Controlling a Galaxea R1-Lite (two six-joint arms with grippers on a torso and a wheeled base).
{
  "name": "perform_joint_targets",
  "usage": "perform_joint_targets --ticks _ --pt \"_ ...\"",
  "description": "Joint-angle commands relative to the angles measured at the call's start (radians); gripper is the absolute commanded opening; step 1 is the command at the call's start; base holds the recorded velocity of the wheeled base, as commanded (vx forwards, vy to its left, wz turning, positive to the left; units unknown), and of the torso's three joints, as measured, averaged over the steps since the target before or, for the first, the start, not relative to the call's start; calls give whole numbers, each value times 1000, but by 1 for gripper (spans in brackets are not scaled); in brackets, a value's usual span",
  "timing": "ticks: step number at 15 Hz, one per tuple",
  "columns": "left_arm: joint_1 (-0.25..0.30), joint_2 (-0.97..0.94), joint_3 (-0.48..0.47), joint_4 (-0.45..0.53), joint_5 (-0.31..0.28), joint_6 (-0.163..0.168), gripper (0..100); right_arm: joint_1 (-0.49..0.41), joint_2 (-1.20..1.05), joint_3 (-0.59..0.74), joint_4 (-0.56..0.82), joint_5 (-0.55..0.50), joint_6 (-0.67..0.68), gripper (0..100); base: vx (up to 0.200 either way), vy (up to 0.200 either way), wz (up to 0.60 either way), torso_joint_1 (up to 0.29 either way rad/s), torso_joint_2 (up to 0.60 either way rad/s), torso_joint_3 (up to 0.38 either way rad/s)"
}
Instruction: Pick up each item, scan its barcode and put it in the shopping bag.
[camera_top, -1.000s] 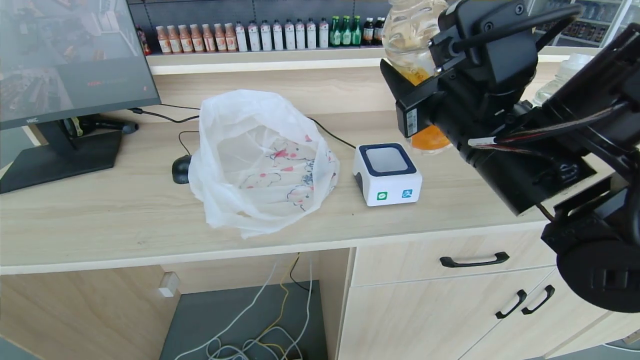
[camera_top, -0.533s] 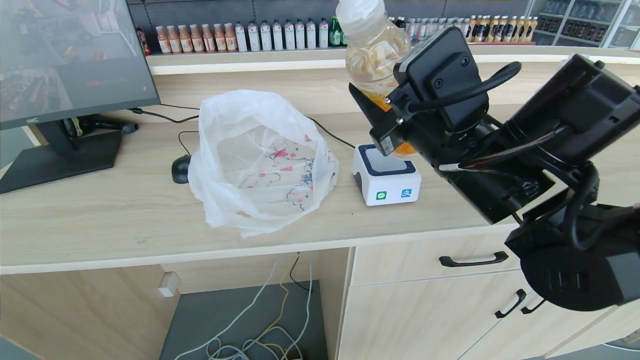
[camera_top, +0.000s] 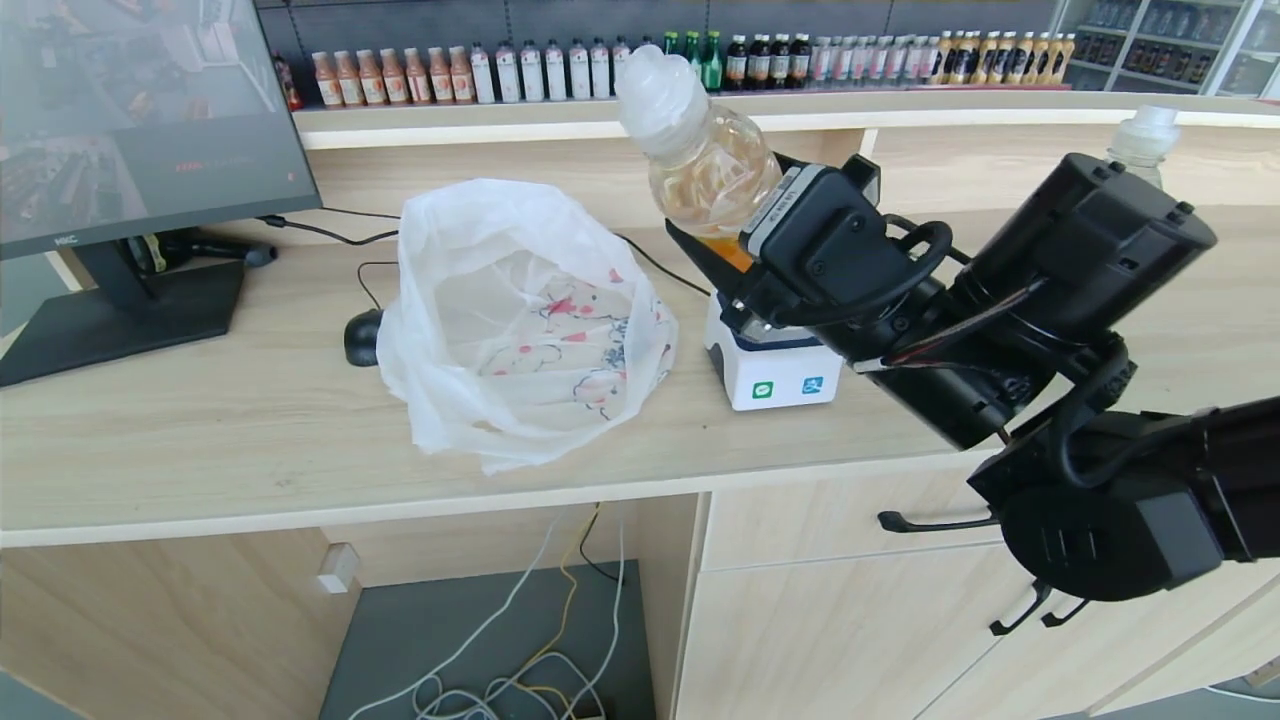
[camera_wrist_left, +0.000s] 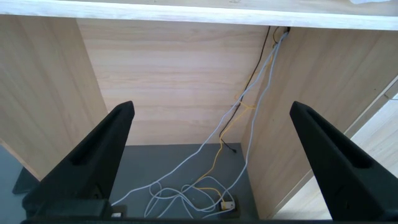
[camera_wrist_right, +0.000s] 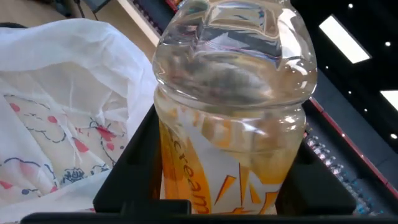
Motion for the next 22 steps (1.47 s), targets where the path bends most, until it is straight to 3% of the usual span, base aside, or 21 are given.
perform_joint_targets --ticks 1,4,13,22 --pt "0 0 0 0 0 0 100 -1 5 0 0 5 -6 0 0 0 0 0 0 0" --pt "0 0 0 0 0 0 100 -33 28 -7 0 114 -32 0 0 0 0 0 0 0" --pt "0 0 0 0 0 0 100 -99 66 -9 7 275 -87 0 0 0 0 0 0 0" --pt "0 0 0 0 0 0 100 -165 97 -41 7 339 -92 0 0 0 0 0 0 0"
